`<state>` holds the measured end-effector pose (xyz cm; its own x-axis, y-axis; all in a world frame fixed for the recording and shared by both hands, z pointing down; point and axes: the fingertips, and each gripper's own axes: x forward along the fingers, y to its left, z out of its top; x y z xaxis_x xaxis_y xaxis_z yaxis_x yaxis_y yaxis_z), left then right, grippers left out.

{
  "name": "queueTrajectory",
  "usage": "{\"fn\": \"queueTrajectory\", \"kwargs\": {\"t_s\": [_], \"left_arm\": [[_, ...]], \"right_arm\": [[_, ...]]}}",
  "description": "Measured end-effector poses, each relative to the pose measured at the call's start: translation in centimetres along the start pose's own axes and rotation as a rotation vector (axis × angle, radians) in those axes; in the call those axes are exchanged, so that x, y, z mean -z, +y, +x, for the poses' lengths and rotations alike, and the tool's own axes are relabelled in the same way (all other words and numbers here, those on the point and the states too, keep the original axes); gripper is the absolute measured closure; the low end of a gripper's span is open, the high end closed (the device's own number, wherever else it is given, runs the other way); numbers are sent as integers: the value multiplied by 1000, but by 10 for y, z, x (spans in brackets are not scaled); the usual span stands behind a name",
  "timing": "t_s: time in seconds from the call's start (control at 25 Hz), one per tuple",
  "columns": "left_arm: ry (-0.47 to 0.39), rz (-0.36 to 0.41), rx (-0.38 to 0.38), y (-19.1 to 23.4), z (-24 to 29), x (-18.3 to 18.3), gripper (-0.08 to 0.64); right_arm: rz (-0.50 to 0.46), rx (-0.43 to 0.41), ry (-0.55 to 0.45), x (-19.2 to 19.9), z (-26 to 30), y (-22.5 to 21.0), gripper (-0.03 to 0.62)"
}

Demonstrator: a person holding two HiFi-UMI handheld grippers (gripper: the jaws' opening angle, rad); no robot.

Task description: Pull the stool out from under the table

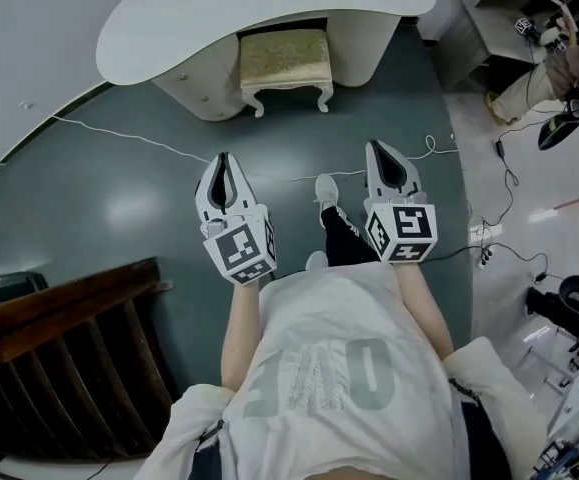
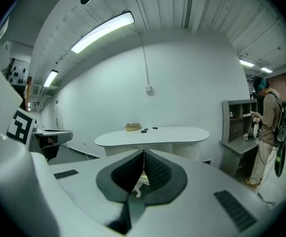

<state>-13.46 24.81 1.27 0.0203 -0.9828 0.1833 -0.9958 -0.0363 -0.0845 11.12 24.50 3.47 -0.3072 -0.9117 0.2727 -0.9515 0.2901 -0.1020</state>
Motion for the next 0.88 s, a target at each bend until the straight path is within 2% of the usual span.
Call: {"fn": "queueTrajectory", "kwargs": {"t_s": [0.44,0.68,0.76,0.88], "left_arm": [[-22,21,-14,-15,168,-43,523],[-20,22,-38,-11,213,-54,525],[-10,20,-39,-8,219,-54,525],[4,0,-21,-2,231,-51,523]], "right_arm": [[-14,-37,-8,-51,157,-65,561],[-74,-106,5,-64,211,-69,561],[-59,-128,18,-66,223,-64,561],[45,-167,63,-61,238,-57,561]]}}
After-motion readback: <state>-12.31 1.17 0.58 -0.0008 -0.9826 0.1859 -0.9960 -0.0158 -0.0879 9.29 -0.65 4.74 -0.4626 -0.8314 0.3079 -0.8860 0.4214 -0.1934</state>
